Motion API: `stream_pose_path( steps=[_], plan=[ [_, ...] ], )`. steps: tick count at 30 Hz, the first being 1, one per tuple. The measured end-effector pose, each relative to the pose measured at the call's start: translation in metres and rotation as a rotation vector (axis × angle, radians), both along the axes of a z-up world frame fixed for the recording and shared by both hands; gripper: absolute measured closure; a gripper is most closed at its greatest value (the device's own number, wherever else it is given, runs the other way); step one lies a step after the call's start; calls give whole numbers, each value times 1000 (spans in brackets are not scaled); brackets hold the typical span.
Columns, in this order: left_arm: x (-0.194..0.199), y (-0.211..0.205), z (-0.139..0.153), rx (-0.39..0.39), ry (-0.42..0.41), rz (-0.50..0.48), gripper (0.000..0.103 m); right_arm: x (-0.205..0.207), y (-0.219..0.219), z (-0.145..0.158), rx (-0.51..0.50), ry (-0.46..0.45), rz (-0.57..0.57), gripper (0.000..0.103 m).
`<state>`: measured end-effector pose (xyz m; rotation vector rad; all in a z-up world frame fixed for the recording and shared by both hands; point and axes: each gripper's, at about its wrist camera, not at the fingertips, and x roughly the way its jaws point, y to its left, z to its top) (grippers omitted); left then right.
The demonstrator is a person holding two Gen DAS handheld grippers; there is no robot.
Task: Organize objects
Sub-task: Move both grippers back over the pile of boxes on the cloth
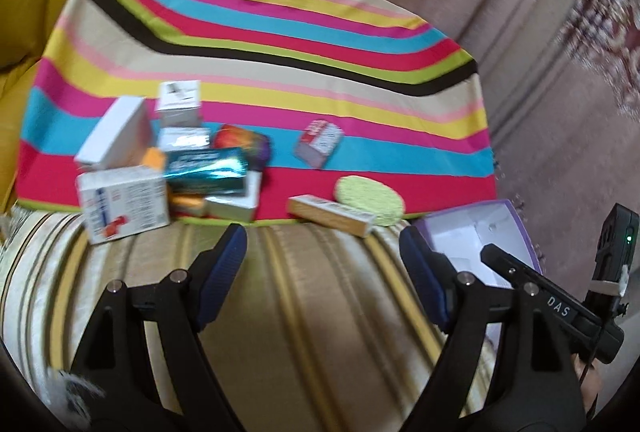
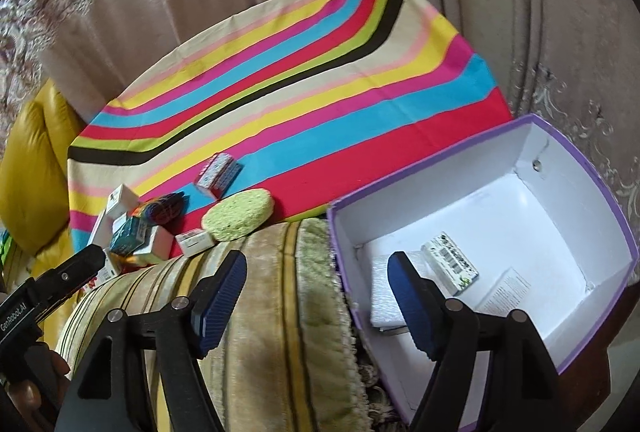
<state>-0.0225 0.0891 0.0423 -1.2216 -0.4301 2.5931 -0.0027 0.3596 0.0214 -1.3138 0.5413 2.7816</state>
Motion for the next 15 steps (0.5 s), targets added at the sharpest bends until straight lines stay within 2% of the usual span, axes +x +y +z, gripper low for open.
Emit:
stream_pose_path(
  steps=[15],
  plan=[
    [19, -79, -17, 30, -54, 212, 22, -19, -54, -1, 36, -17, 218, 28]
  ],
)
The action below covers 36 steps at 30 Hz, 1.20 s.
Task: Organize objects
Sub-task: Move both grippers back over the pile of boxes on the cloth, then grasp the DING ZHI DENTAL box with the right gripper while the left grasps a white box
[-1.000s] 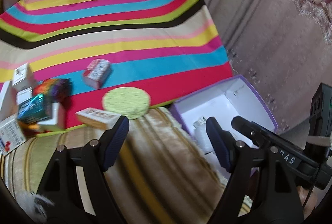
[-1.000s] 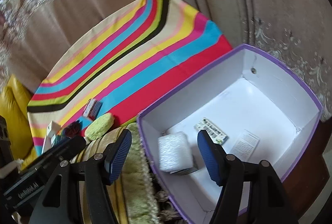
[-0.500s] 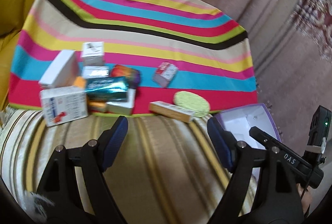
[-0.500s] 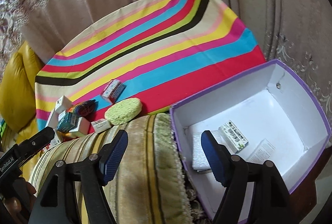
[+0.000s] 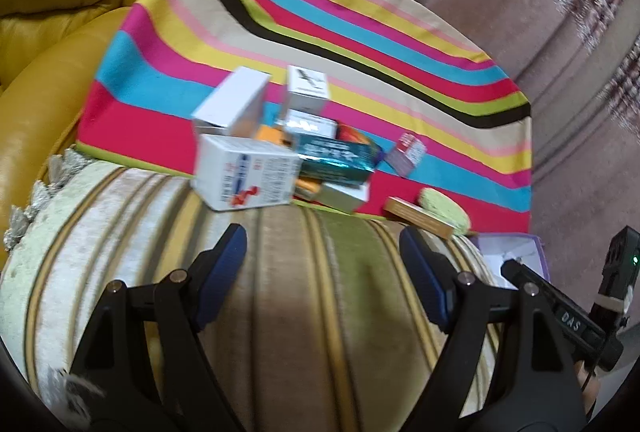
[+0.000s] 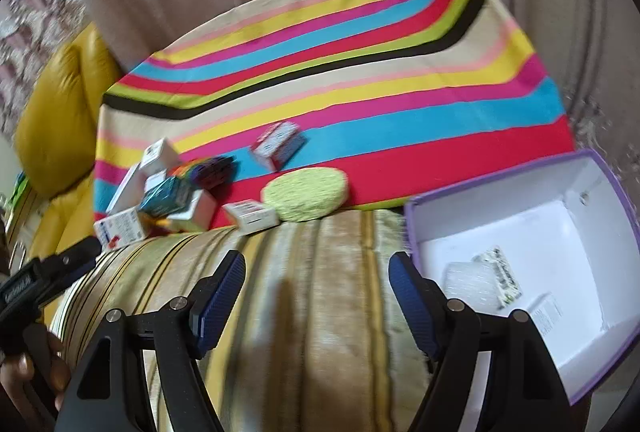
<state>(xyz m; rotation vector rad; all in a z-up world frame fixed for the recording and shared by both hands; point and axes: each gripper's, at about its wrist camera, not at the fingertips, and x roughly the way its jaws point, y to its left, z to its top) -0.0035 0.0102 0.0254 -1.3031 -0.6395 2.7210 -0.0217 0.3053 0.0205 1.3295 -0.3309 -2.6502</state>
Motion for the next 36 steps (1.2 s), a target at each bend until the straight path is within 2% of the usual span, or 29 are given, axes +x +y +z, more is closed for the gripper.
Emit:
stream_pose_path(
  steps=[6, 10, 19, 28, 36],
  plan=[
    [-7, -29, -7, -7, -24, 74, 21, -8, -26, -3, 10, -11, 106, 28],
    [-17, -45, -15, -11, -62, 85, 21, -17, -39, -7, 7, -30, 162, 28],
    [-39, -61, -24, -29, -114, 40, 20, -44, -52, -19, -49, -93, 241, 28],
    [-44, -59, -30, -15, -117, -3, 19, -75, -68, -32, -23, -147, 270, 28],
    [-52, -62, -34, 5, -120, -30, 19, -87, -88, -36, -12, -166, 353, 28]
  ],
)
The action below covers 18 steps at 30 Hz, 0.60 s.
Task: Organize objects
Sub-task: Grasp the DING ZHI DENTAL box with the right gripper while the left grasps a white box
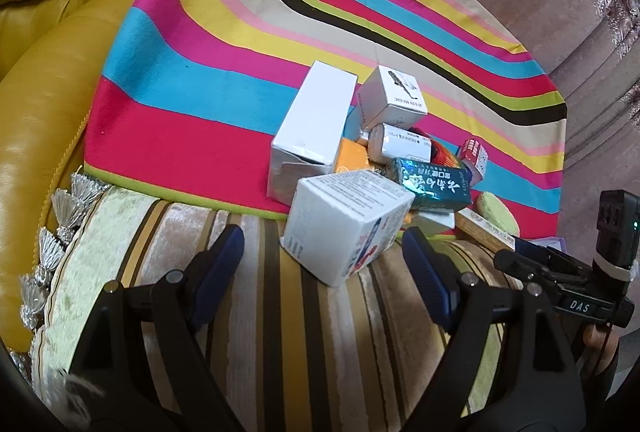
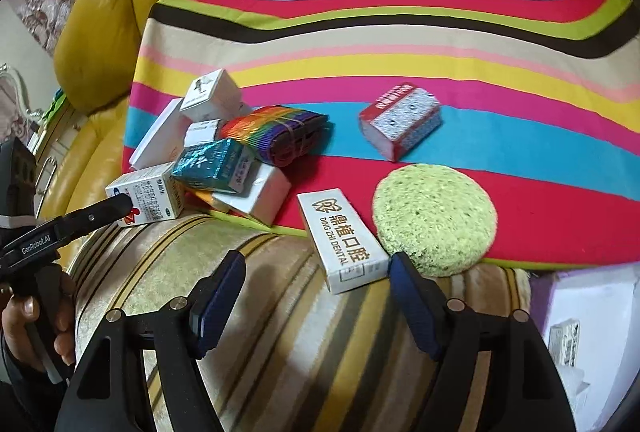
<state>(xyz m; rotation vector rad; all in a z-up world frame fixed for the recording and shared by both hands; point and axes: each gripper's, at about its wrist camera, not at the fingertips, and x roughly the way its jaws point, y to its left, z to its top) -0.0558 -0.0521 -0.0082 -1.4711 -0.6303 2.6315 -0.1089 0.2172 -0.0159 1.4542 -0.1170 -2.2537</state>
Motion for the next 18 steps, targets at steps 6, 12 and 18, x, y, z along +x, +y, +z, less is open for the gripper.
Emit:
stream_pose_path(
  steps=[6, 12, 18],
  plan=[
    [1, 3, 2, 1, 16, -26, 19, -8, -14, -2, 4, 3, 46, 30],
    [0, 6, 4, -2, 30, -49, 19, -18, -34, -7, 35, -3, 91, 41],
    [-11, 3, -1, 10, 20, -75, 19, -23, -50, -14, 72, -14, 130, 51]
  ],
)
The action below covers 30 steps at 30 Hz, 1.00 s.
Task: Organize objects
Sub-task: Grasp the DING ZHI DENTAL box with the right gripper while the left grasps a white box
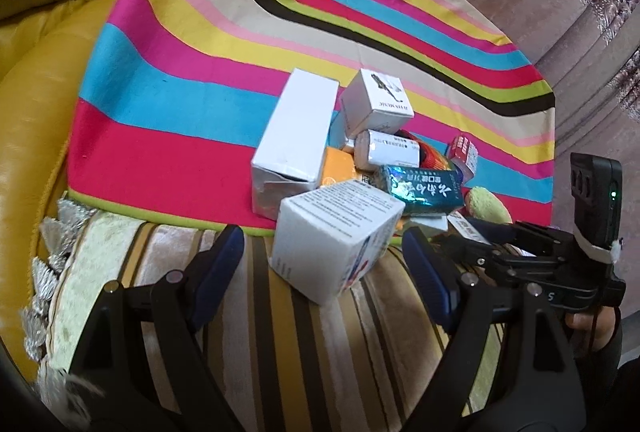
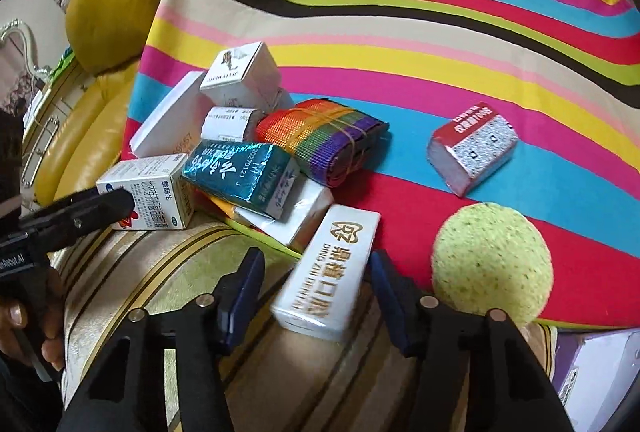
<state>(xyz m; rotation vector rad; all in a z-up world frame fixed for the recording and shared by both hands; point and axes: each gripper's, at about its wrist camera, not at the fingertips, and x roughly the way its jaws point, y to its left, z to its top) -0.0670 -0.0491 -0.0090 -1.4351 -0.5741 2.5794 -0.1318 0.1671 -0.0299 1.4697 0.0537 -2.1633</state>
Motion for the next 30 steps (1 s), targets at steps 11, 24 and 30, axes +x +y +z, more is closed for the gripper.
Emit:
stream_pose_path(
  steps=[11, 24, 30],
  plan=[
    [-5, 9, -2, -12, 9, -87, 40, -4, -3, -3, 45, 20, -20, 58],
    [12, 23, 9, -45, 36, -124, 58, 13, 13, 8, 29, 52, -79, 68],
    [25, 26, 13, -46, 49, -113, 59, 25, 19, 12, -6, 56, -99, 71]
  ],
)
